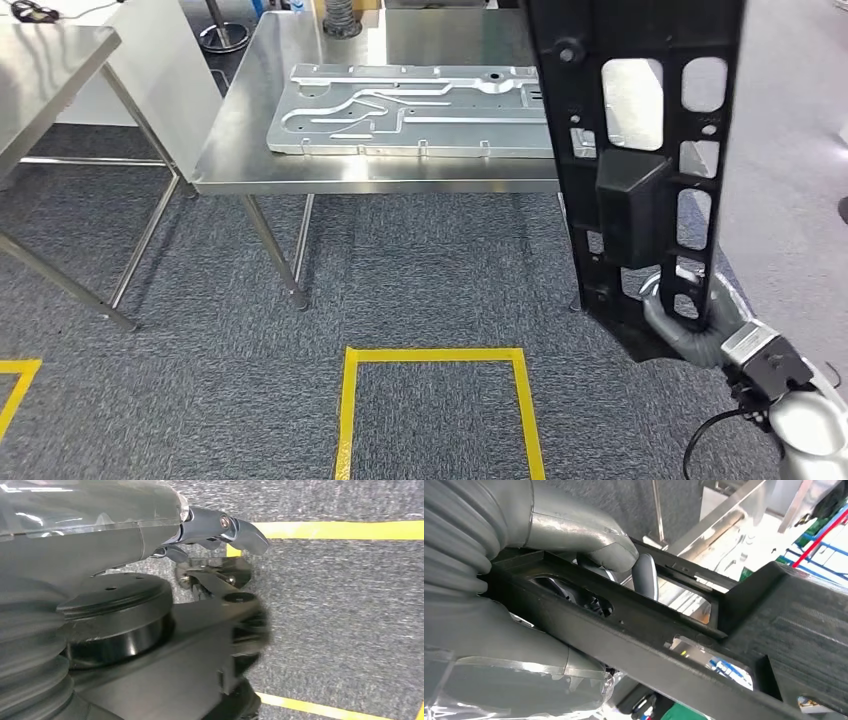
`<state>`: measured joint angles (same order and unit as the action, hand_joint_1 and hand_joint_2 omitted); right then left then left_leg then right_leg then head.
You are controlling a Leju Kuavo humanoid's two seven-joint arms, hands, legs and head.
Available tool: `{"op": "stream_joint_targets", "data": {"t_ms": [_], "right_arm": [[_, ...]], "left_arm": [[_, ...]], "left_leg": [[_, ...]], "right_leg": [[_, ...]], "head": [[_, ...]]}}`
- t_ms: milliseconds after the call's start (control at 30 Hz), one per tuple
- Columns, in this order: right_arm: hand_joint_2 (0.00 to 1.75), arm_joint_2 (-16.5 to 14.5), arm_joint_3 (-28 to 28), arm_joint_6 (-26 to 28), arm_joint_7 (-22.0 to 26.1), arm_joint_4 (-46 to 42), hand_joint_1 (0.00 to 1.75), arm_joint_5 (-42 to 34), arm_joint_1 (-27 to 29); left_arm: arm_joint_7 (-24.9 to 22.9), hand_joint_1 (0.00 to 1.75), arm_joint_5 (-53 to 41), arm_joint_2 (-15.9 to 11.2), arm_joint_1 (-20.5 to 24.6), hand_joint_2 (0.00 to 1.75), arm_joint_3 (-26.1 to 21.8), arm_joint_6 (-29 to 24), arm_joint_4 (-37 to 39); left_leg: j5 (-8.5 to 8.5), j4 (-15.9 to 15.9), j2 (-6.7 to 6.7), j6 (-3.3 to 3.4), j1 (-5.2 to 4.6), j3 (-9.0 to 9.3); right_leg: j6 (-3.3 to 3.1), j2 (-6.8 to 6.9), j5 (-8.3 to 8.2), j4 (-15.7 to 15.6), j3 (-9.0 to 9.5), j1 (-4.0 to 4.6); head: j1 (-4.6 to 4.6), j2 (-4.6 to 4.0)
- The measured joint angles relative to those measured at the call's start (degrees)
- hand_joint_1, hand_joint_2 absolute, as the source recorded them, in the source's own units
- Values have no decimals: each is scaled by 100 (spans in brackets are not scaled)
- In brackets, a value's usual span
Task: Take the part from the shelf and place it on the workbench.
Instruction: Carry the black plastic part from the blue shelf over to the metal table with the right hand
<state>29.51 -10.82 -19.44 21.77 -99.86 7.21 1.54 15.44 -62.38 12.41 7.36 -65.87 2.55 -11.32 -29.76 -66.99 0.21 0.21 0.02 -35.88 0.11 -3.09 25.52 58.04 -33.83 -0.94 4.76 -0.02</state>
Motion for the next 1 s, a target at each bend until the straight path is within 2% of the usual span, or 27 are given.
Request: {"op": "stream_joint_targets", "data": {"t_ms": [33,67,100,167,233,300,367,400,433,467,500,533,567,600,633,733,767,800,867,900,933,967,1000], "right_arm": [[175,50,-7,-34,6,86,168,-24,-101],[175,93,-6,-54,7,175,168,-33,-200],[175,128,-1,-60,4,257,168,-29,-287],[175,191,20,-37,-6,397,168,11,-410],[175,259,33,20,-15,477,168,55,-468],[175,318,32,72,-17,521,168,69,-496],[175,343,32,96,-19,553,168,73,-498],[175,346,33,98,-22,571,168,75,-491],[175,350,33,99,-27,590,168,76,-485],[175,361,33,99,-31,604,168,78,-484],[175,377,32,100,-34,613,168,79,-484],[175,391,33,101,-35,625,168,79,-488],[175,404,34,103,-34,634,168,80,-491],[175,413,35,104,-34,643,168,81,-489],[175,419,37,105,-37,652,168,81,-487],[175,471,7,108,-63,648,168,67,-482],[175,489,-12,108,-73,643,168,51,-485],[175,500,-28,108,-82,636,168,32,-481],[175,505,-64,108,-99,615,168,-3,-438],[175,505,-86,108,-107,601,168,-13,-396],[175,504,-111,108,-113,585,168,-18,-348],[175,503,-133,108,-117,567,168,-20,-302],[175,499,-150,108,-117,548,168,-20,-264]], "left_arm": [[2,0,15,-1,4,175,-13,-2,0],[2,0,33,-1,9,175,-26,-7,0],[0,0,49,-2,13,175,-36,-10,0],[-9,0,67,-1,20,175,-51,1,0],[-1,0,60,2,29,175,-56,37,0],[16,0,38,4,35,175,-56,70,0],[25,0,12,4,26,175,-56,87,0],[26,0,3,3,20,175,-57,87,0],[27,0,-2,3,17,175,-57,88,0],[28,0,-3,3,16,175,-57,90,0],[29,0,-5,4,15,175,-56,93,0],[31,0,-6,3,18,175,-56,96,0],[32,0,-7,2,22,175,-56,98,0],[34,0,-7,0,26,175,-56,99,0],[35,0,-9,0,32,175,-56,99,0],[29,0,-30,3,65,175,-51,101,0],[19,0,-40,3,79,175,-49,103,0],[4,0,-51,5,85,175,-45,106,0],[-37,0,-71,8,84,175,-36,110,0],[-56,0,-83,9,78,175,-30,111,0],[-71,0,-96,8,72,175,-24,111,0],[-80,0,-107,8,70,175,-18,110,0],[-87,0,-116,7,71,175,-14,110,0]], "left_leg": [[180,399,-29,34,-14,155],[291,679,-53,58,-28,263],[333,824,-72,77,-41,313],[345,885,-69,117,-57,327],[365,987,-63,193,-51,371],[363,1067,-50,249,-42,422],[326,1072,-20,258,-49,468],[297,1070,-1,252,-51,503],[261,1068,18,242,-52,549],[218,1066,34,227,-51,608],[165,1064,49,207,-51,675],[109,1062,64,178,-61,728],[51,1060,75,148,-72,767],[-5,1060,91,120,-83,796],[-52,1067,109,92,-90,817],[-182,969,132,4,-73,901],[-242,744,108,-22,-64,811],[-317,375,72,-41,-51,606],[-465,-532,41,-55,-44,-56],[-427,-827,37,-49,-45,-366],[-264,-907,34,-31,-48,-582],[36,-737,31,-3,-58,-679],[436,-350,22,37,-78,-667]], "right_leg": [[14,-37,3,7,1,7],[37,-66,2,10,-6,9],[69,-85,-1,10,-16,9],[154,-103,-8,-18,-25,-4],[214,-5,54,85,-73,-19],[240,155,291,619,-342,-26],[272,226,541,1372,-769,-37],[289,237,543,1572,-908,-48],[304,247,430,1547,-934,-61],[316,267,217,1284,-835,-75],[322,307,-23,857,-650,-90],[322,365,-170,470,-458,-83],[292,408,-235,188,-315,-68],[253,438,-211,43,-237,-45],[205,438,-131,37,-215,-14],[64,362,24,32,-85,-19],[20,347,83,22,3,-27],[-13,339,149,13,98,-25],[-51,314,312,8,292,-6],[-54,295,402,7,398,2],[-54,274,494,5,513,8],[-54,253,590,0,639,10],[-50,233,692,-11,776,8]], "head": [[0,0],[0,0],[-1,0],[-1,0],[-1,0],[-2,0],[-2,0],[-2,0],[-2,0],[-2,0],[-2,0],[-2,0],[-1,0],[-1,0],[-1,0],[0,0],[1,0],[1,0],[1,0],[1,0],[1,0],[1,0],[0,0]]}}
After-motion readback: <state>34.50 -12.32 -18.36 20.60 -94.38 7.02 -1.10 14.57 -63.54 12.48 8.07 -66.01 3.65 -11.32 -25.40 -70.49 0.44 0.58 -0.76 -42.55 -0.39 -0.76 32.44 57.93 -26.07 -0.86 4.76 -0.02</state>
